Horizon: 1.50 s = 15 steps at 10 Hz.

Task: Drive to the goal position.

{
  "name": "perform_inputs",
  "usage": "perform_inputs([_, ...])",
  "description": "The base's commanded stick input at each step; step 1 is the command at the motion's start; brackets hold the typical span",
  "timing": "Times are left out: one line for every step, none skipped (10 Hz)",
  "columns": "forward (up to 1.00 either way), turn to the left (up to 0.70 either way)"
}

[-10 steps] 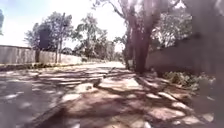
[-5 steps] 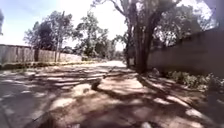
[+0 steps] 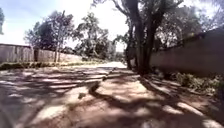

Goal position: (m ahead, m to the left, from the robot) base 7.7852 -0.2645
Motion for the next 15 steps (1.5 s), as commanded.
perform_inputs([0.7, -0.09])
perform_inputs([0.7, -0.03])
perform_inputs([0.7, 0.0])
perform_inputs([0.7, 0.0])
perform_inputs([0.7, 0.0])
perform_inputs([0.7, 0.0])
perform_inputs([0.7, 0.0])
perform_inputs([0.7, 0.0])
perform_inputs([0.7, 0.0])
perform_inputs([0.7, 0.0])
perform_inputs([0.7, 0.0])
perform_inputs([0.7, 0.0])
perform_inputs([0.7, 0.0])
perform_inputs([0.7, 0.0])
perform_inputs([0.7, 0.0])
